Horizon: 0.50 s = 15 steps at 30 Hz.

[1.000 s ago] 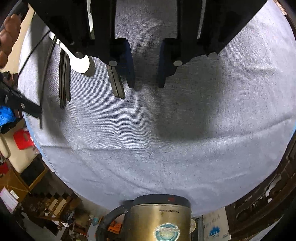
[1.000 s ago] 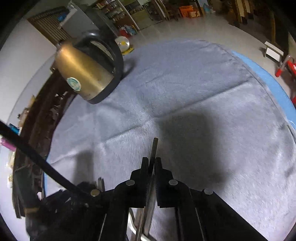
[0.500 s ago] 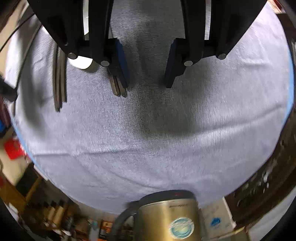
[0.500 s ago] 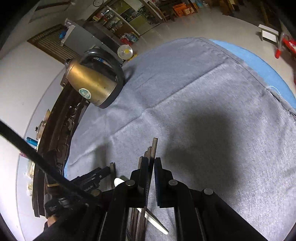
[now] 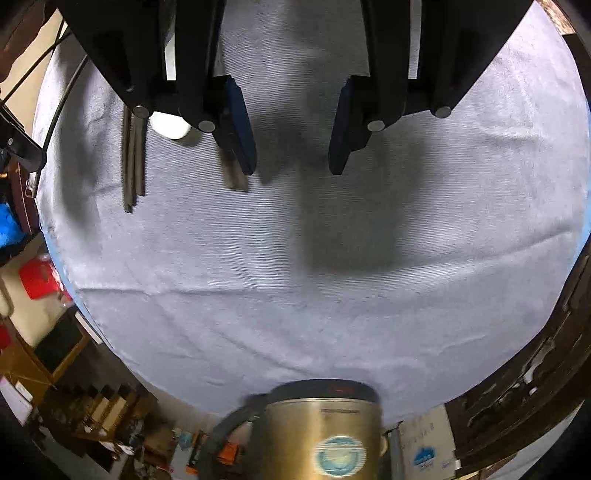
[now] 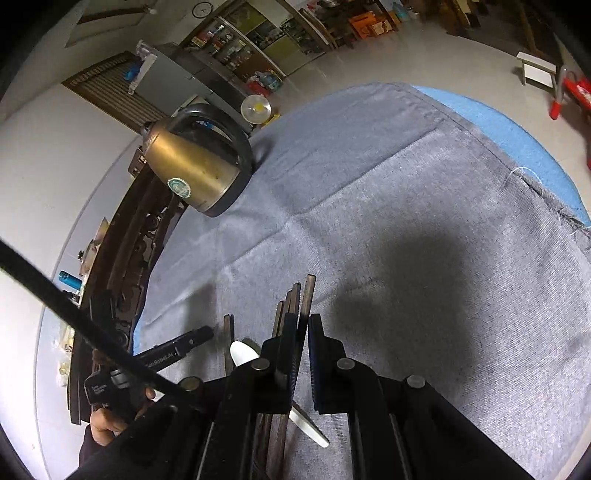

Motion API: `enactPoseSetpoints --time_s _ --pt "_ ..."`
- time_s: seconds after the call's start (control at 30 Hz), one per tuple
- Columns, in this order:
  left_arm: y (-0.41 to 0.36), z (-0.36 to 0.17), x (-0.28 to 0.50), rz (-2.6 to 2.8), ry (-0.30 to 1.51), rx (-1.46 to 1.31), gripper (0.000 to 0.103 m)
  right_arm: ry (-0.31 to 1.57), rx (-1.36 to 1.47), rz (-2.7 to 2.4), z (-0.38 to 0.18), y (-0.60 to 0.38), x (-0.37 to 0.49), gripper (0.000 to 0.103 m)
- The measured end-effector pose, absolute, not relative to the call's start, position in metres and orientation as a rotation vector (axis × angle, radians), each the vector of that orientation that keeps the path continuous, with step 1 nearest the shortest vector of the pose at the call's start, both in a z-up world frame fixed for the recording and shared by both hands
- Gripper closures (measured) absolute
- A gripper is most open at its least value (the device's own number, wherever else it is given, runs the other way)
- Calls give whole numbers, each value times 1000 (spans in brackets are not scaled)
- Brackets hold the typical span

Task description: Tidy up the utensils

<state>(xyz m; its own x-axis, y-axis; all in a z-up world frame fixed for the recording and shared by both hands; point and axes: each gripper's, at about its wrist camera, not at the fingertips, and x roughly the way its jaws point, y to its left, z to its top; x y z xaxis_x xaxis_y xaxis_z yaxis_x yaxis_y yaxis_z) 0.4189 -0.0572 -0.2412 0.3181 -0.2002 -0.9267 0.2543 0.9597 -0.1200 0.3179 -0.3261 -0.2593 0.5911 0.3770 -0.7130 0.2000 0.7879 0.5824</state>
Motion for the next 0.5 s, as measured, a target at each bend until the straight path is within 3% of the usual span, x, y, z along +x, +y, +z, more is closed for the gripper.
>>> enactPoseSetpoints --time_s 0.5 --pt "-61 -258 417 -264 1214 92 57 942 685 121 -258 -332 307 96"
